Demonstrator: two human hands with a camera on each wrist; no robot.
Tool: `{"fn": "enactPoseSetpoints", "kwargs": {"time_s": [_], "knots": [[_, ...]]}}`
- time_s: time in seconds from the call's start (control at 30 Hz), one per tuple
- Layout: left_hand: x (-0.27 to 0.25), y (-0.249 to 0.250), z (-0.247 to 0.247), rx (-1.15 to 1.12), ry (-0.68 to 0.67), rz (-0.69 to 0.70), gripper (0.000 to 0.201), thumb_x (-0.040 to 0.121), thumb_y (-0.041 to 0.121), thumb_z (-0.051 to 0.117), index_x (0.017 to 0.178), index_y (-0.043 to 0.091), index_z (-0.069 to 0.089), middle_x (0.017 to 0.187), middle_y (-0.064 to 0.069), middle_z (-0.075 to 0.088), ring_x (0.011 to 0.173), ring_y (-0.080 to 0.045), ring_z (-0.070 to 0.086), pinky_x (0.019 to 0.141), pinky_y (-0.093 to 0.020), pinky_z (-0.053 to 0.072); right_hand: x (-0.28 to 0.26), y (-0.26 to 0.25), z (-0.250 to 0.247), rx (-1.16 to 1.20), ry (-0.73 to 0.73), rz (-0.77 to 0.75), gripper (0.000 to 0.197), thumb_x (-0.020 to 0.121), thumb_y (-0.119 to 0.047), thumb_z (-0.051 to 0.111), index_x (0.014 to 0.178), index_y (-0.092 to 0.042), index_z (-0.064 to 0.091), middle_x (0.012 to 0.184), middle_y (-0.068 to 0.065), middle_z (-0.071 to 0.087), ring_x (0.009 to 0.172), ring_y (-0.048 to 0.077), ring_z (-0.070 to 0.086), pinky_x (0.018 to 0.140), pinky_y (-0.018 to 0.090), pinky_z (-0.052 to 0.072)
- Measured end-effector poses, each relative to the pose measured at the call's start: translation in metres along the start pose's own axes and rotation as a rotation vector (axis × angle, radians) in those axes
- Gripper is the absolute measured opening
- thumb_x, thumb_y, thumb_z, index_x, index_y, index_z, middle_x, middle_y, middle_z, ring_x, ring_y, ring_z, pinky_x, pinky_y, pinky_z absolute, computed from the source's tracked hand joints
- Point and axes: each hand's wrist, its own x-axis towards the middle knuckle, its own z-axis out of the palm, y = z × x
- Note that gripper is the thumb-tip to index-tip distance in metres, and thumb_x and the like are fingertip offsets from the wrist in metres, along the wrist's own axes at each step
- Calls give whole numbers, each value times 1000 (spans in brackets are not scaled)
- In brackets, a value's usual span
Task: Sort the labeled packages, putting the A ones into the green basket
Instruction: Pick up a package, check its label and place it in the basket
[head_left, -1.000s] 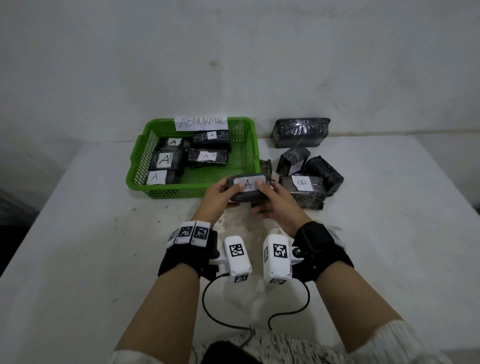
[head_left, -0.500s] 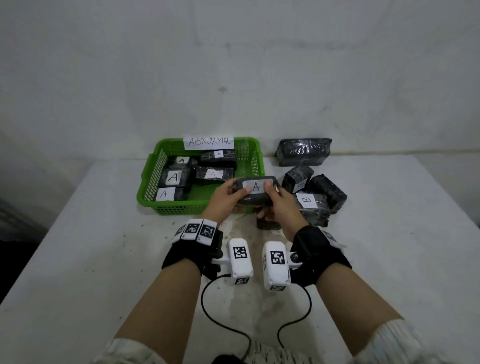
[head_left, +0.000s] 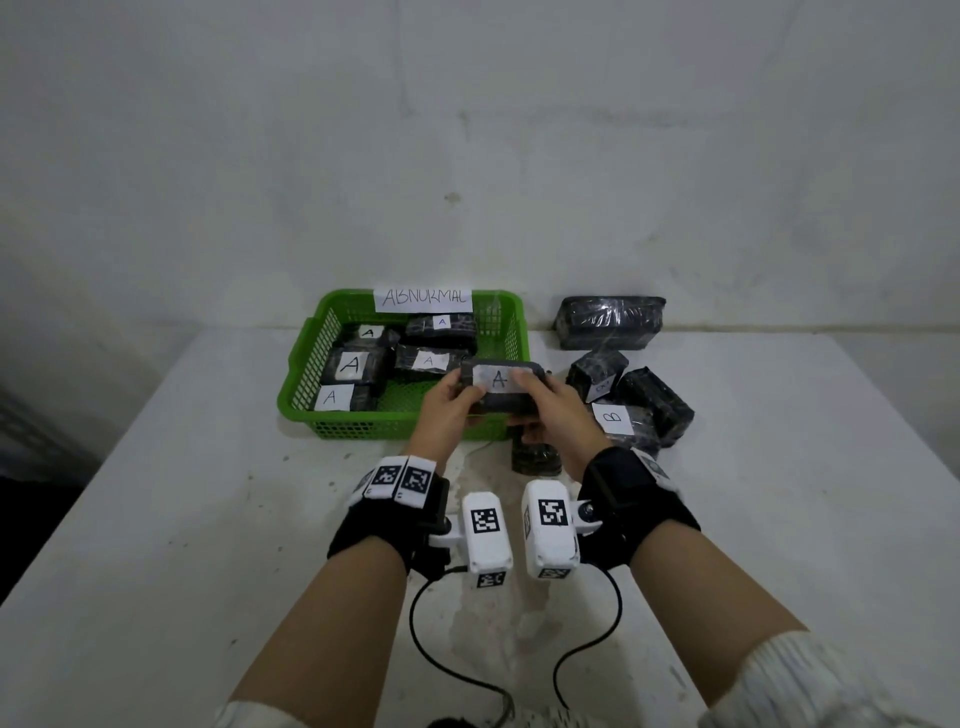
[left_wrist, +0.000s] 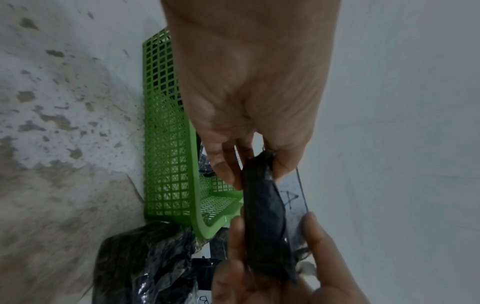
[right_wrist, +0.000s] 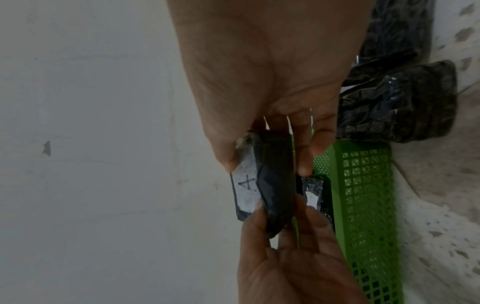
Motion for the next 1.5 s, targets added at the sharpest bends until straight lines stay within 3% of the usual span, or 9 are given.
{"fn": "enactPoseSetpoints", "kwargs": {"time_s": [0.23,0.37,0.5,0.63,0.83,0.93,1.13,1.3,1.5], "knots": [[-4,2,5,68,-29,-54,33,92,23,56,124,15,50,113,-13,61,103,-28,60,88,-45,50,-4,9,-3,27,76,-166,9,91,-14,62,98,-15,55,99,3,62,86,16,62,59,18,50],[-3,2,9,-2,2,-115,35,94,18,53,125,10,40,107,-9,57,79,-17,59,75,-36,51,-3,11,-9,17,97,-256,31,83,12,59,89,-19,54,99,3,59,96,21,58,74,28,52],[-6,6,12,-217,-42,-190,21,99,17,43,118,10,44,112,-12,54,88,-25,61,81,-40,51,-5,11,-13,-100,70,-364,39,71,19,59,89,-16,57,99,7,59,95,21,55,83,32,46],[-1,9,11,-203,24,-136,36,95,-2,43,130,6,45,117,-14,48,102,-29,53,81,-40,50,-8,16,-14,-139,-107,-253,38,75,7,68,100,-21,63,119,9,55,107,22,56,91,33,50],[-3,12,3,-58,-81,-64,46,88,-14,38,124,10,52,101,-3,61,89,-16,57,78,-30,46,-6,10,-11,143,-68,30,15,98,-22,51,112,-17,54,96,2,62,78,14,61,63,24,50],[-6,10,4,-43,-149,-76,45,88,-14,40,119,16,53,102,-6,62,92,-20,58,78,-32,50,-4,13,-9,79,-130,78,25,97,-36,50,108,-17,63,94,2,69,83,18,64,79,34,50],[-8,10,6,-32,-112,-80,29,95,4,44,120,14,54,106,-7,61,92,-19,59,79,-35,50,1,13,-4,72,7,-17,29,94,-26,58,119,-11,57,103,4,65,83,11,62,64,23,47],[-8,8,7,40,-94,-6,31,91,4,54,120,13,53,116,-11,56,107,-24,56,95,-40,48,1,17,-4,50,-17,-3,39,90,-31,63,124,-14,55,117,5,65,105,19,62,86,35,51],[-7,9,4,19,-91,-17,40,89,4,57,126,17,49,116,-10,58,106,-24,57,87,-36,52,0,16,-5,142,-40,-45,37,88,-7,65,124,-9,57,108,5,70,97,18,67,83,29,54]]}}
